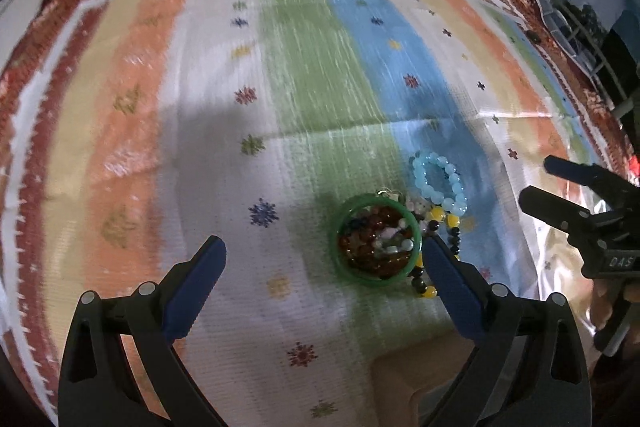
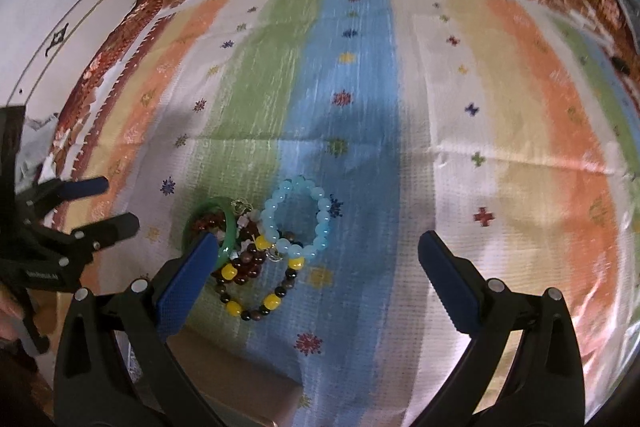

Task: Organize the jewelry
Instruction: 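Move both grippers down toward the jewelry pile beside the grey tray, then grasp the green jade bangle with the left gripper while the right gripper grasps the light-blue bracelet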

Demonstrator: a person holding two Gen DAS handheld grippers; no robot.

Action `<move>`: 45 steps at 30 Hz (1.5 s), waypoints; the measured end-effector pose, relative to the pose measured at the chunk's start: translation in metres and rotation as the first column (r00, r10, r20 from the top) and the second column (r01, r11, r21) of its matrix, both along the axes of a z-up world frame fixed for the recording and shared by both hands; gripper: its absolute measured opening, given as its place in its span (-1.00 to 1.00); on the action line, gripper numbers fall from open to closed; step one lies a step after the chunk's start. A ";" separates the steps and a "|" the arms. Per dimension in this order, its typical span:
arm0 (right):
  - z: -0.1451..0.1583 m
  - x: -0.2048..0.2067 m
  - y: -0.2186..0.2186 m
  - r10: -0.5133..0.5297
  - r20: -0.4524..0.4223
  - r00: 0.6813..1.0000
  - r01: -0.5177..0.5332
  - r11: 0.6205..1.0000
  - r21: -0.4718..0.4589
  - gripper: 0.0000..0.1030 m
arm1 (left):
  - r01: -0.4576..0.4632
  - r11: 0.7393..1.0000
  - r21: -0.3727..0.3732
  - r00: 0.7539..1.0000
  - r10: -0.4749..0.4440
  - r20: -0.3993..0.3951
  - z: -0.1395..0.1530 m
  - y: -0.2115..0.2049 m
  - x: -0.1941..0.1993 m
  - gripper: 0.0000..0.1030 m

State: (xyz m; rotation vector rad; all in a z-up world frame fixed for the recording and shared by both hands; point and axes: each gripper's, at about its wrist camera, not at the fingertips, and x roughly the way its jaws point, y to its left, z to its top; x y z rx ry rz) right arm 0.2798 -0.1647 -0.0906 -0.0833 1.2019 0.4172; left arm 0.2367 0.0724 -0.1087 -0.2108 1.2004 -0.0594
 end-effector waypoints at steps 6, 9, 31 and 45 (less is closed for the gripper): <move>-0.023 0.012 0.001 -0.016 -0.088 0.996 0.015 1.000 -0.014 0.91 | -0.029 0.998 -0.049 0.998 0.026 -0.059 -0.024 0.008 0.005 0.64; -0.029 0.015 0.005 -0.017 -0.089 0.996 0.012 0.999 -0.052 0.91 | -0.037 0.998 -0.060 0.996 0.032 -0.084 -0.033 0.012 0.008 0.58; -0.070 0.038 0.022 -0.056 -0.168 0.984 0.031 0.989 -0.146 0.49 | -0.049 0.988 -0.143 0.985 0.024 -0.171 -0.061 0.008 0.018 -0.26; -0.073 0.044 0.029 -0.050 -0.186 0.981 0.030 0.994 -0.108 0.05 | -0.008 0.990 -0.141 0.985 -0.017 -0.173 -0.068 -0.003 0.021 -0.64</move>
